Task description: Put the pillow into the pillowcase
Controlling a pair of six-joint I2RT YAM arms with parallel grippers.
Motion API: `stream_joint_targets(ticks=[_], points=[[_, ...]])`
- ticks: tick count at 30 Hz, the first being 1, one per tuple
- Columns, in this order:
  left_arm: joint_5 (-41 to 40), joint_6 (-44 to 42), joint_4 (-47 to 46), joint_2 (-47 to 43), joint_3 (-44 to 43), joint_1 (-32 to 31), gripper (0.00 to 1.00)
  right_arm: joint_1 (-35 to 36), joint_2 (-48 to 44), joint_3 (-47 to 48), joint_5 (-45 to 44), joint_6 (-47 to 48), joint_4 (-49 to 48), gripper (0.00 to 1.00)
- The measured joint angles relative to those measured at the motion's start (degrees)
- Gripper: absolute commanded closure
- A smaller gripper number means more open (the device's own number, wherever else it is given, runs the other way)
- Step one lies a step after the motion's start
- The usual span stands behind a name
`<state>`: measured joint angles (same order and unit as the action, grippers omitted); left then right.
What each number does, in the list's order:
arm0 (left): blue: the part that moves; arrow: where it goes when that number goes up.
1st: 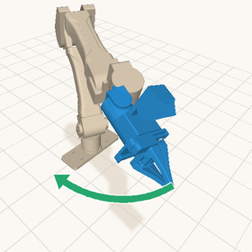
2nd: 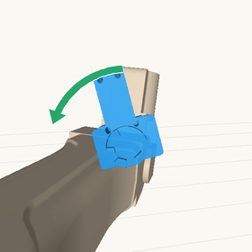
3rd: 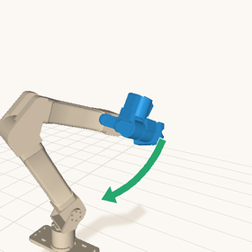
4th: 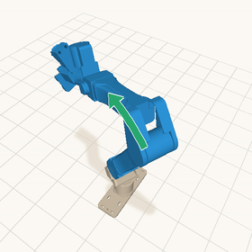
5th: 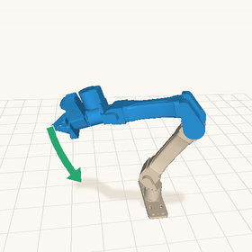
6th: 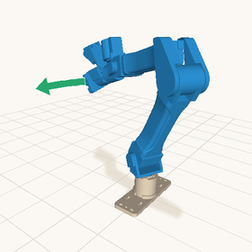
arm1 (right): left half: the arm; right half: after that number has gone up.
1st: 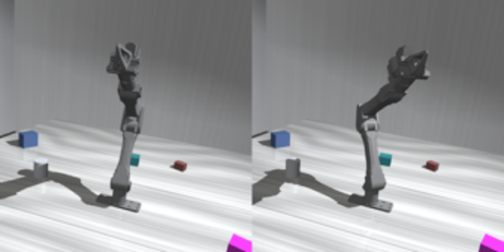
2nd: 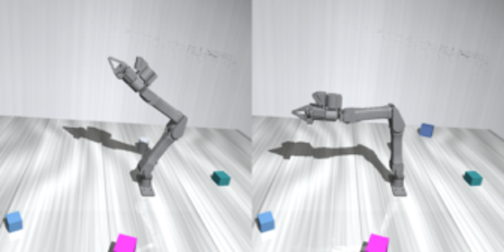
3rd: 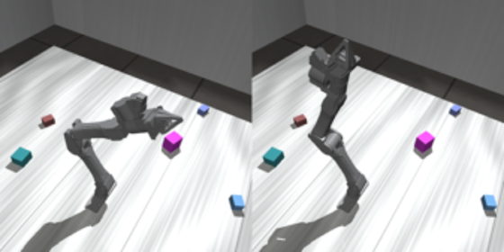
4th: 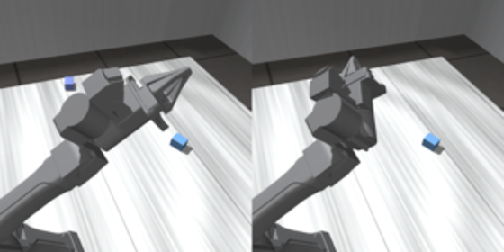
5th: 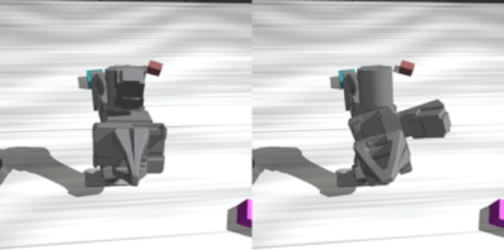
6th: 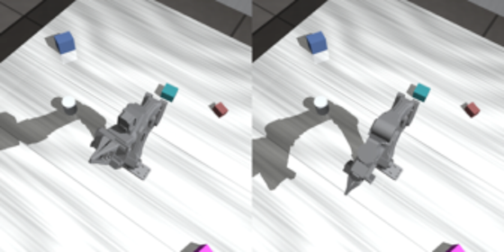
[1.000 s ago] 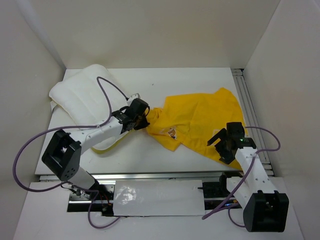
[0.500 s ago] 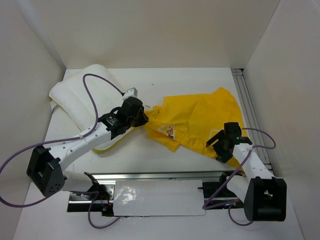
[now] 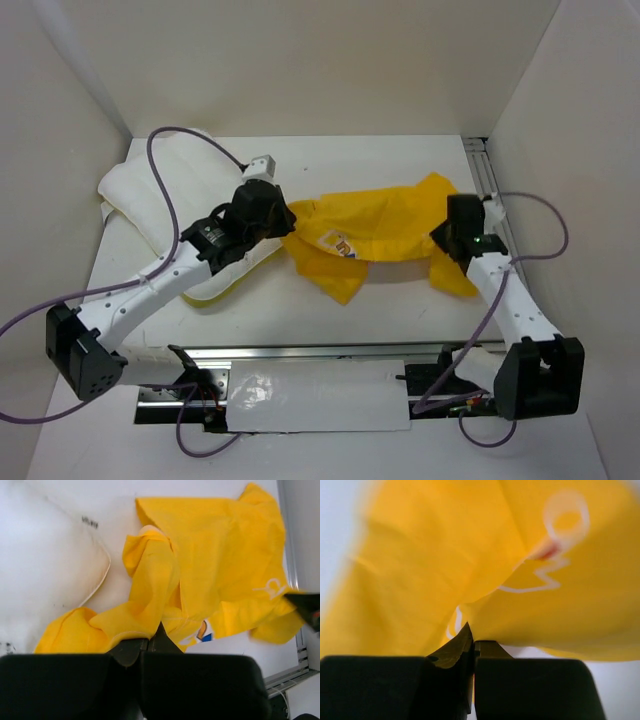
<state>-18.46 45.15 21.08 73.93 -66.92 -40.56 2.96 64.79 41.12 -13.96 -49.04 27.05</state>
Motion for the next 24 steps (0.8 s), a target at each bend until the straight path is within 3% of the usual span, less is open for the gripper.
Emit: stream_joint_targets(ticks=[7,13,18,24], points=[[-3.9,-5.5,1.4,-4.9,-10.1,-0.4,1.00,1.7,-4.1,35.8,-12.8,10.2,1.1,1.00],[-3.7,-10.9,-1.6,-13.5,-16.0,-1.6,1.00,2.8,-2.4,60.2,-11.5,19.9,6.0,1.00],[0.2,-16.2,-4.4,-19.2,-18.9,-2.0,1.00,3.4,-0.5,70.4,-5.6,25.7,7.5,1.00],[3.5,-19.7,-4.2,-19.6,-24.3,-2.0,1.00,3.9,0.2,76.6,-2.7,30.8,8.1,1.00]])
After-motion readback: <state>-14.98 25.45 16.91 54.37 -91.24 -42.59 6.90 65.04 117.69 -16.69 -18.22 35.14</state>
